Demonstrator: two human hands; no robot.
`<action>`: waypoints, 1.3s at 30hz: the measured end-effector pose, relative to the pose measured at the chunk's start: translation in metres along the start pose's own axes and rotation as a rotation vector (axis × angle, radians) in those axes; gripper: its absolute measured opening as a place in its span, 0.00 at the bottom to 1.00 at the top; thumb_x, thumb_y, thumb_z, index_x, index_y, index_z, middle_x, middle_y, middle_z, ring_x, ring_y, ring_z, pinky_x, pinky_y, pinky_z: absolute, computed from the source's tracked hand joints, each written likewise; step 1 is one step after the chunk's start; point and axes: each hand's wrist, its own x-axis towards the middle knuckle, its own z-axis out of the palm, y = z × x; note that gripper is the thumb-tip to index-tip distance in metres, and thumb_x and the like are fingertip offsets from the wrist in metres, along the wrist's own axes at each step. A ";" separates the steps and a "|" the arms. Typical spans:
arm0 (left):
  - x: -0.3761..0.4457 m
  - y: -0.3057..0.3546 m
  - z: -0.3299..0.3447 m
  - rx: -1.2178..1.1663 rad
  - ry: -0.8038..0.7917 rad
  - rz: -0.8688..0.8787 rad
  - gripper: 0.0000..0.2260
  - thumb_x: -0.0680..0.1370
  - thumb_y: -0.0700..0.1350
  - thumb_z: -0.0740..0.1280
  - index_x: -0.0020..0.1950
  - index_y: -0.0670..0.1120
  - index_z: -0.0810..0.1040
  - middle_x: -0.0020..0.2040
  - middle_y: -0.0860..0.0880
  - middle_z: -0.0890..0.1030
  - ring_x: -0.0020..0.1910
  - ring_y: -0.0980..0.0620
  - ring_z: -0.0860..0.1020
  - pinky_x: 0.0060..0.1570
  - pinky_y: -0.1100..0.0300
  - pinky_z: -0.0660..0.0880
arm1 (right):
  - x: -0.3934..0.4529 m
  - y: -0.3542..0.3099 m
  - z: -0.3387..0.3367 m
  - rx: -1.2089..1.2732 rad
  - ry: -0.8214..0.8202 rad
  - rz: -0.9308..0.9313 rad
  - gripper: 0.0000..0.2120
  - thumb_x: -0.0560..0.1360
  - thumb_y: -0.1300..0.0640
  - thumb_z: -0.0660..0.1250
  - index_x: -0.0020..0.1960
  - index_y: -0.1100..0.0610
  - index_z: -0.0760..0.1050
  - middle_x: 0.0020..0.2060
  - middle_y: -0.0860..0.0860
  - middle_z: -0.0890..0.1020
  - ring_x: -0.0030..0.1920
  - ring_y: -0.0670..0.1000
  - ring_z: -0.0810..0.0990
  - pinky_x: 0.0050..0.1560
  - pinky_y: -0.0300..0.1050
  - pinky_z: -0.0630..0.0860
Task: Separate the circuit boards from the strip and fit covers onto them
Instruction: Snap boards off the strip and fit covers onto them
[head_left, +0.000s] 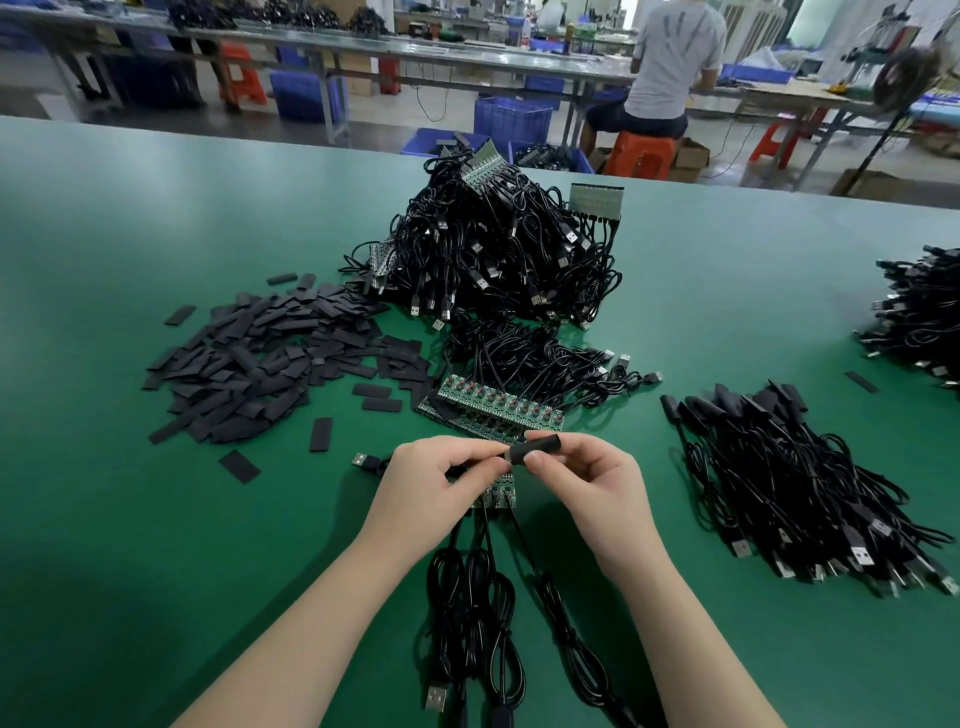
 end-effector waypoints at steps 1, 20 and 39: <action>0.000 0.000 0.000 0.000 0.004 0.003 0.08 0.74 0.47 0.72 0.50 0.59 0.84 0.45 0.66 0.83 0.45 0.64 0.81 0.44 0.72 0.74 | 0.000 0.000 0.000 0.008 -0.003 0.003 0.13 0.73 0.63 0.74 0.44 0.44 0.86 0.43 0.46 0.87 0.44 0.43 0.84 0.46 0.35 0.78; 0.002 0.003 -0.001 -0.026 0.099 -0.001 0.14 0.74 0.48 0.72 0.52 0.67 0.79 0.46 0.68 0.82 0.46 0.63 0.81 0.46 0.66 0.77 | -0.003 -0.003 0.004 0.124 0.069 -0.034 0.18 0.74 0.64 0.72 0.50 0.39 0.85 0.38 0.47 0.86 0.40 0.45 0.83 0.47 0.33 0.77; 0.000 0.008 0.000 -0.029 0.034 0.024 0.07 0.74 0.49 0.71 0.49 0.61 0.83 0.46 0.66 0.83 0.46 0.64 0.81 0.44 0.72 0.74 | -0.001 0.004 0.004 0.090 0.049 -0.029 0.09 0.66 0.48 0.75 0.46 0.45 0.84 0.39 0.53 0.86 0.42 0.48 0.82 0.47 0.41 0.79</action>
